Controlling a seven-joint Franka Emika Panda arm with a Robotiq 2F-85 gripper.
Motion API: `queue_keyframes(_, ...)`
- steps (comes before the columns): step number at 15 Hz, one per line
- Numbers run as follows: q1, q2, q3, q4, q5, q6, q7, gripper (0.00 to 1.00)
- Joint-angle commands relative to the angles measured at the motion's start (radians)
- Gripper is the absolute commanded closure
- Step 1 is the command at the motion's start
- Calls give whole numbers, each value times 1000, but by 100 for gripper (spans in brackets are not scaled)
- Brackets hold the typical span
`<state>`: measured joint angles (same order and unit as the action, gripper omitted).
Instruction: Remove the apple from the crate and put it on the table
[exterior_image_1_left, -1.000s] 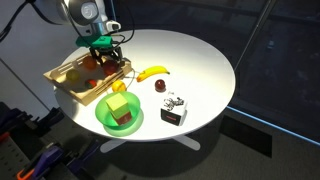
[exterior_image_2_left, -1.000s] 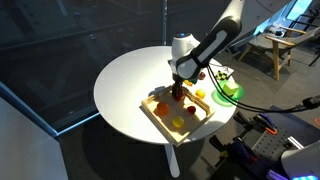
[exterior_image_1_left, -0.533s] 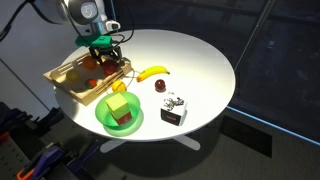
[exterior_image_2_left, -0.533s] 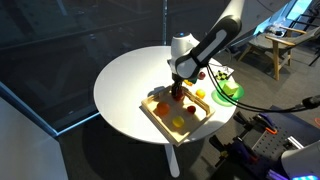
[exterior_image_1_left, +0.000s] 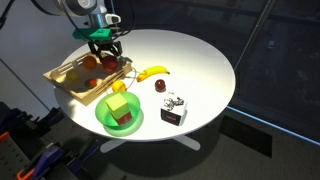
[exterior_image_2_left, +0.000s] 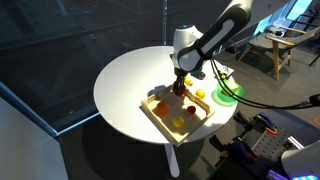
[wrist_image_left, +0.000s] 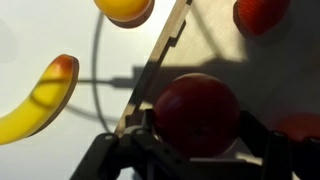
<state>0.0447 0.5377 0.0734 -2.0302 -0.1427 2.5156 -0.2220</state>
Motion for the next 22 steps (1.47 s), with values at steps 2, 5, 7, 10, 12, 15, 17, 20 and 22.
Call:
queue_keyframes(2,-31,-95,-5,-63,31,-24,8,41)
queue_keyframes(5,-53,-126,-16,-75,49,-32,6,41)
queue_keyframes(7,-72,-138,-20,-75,67,-44,-5,41)
queue_keyframes(10,-95,-140,-24,-54,81,-81,-20,41)
queue_keyframes(12,-105,-134,-26,-35,89,-106,-27,41)
queue_keyframes(15,-118,-110,-28,11,108,-147,-30,41)
queue_keyframes(17,-124,-94,-30,43,120,-174,-30,41)
queue_keyframes(20,-134,-55,-36,109,140,-213,-25,41)
queue_keyframes(22,-141,-23,-39,156,156,-226,-23,41)
